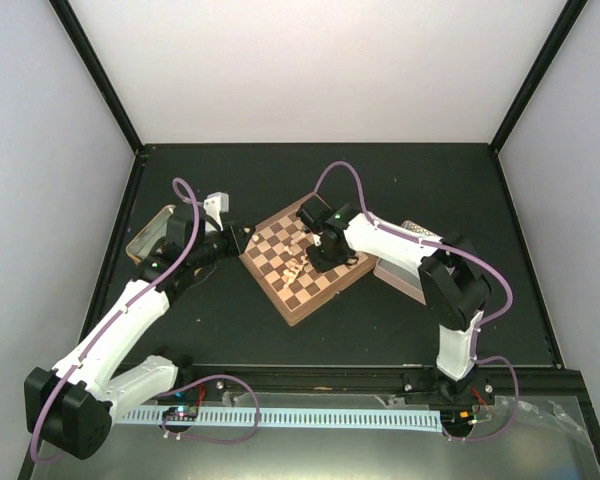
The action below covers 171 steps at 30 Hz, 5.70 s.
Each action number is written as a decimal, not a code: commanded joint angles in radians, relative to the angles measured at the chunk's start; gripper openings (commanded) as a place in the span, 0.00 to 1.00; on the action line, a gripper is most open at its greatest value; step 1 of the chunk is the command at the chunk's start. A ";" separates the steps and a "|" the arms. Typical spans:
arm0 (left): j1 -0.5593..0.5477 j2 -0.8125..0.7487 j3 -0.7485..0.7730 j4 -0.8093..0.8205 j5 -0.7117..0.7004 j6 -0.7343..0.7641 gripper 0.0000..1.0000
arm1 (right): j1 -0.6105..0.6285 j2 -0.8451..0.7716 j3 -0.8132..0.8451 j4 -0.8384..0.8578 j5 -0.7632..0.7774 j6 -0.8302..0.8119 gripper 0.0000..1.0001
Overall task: Set up the chess pieces on the board
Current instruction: Place the chess piece on the chessboard, then move the chess piece to the chessboard.
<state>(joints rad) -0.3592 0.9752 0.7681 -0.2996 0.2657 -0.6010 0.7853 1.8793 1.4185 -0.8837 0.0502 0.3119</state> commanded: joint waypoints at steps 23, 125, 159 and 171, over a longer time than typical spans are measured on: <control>-0.016 0.046 -0.003 0.124 0.221 -0.108 0.02 | 0.004 -0.260 -0.130 0.265 -0.184 -0.039 0.40; -0.507 0.607 0.400 -0.281 -0.230 0.067 0.04 | -0.150 -0.734 -0.611 0.471 0.409 0.375 0.66; -0.523 0.670 0.452 -0.224 -0.264 -0.017 0.46 | -0.208 -0.806 -0.681 0.561 0.261 0.322 0.67; -0.379 0.462 0.307 -0.174 -0.289 -0.053 0.49 | -0.192 -0.693 -0.653 0.630 -0.166 0.123 0.66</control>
<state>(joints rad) -0.7876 1.4914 1.1366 -0.4965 -0.0143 -0.6281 0.5819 1.1290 0.7418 -0.2825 0.0750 0.5247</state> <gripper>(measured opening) 0.486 0.666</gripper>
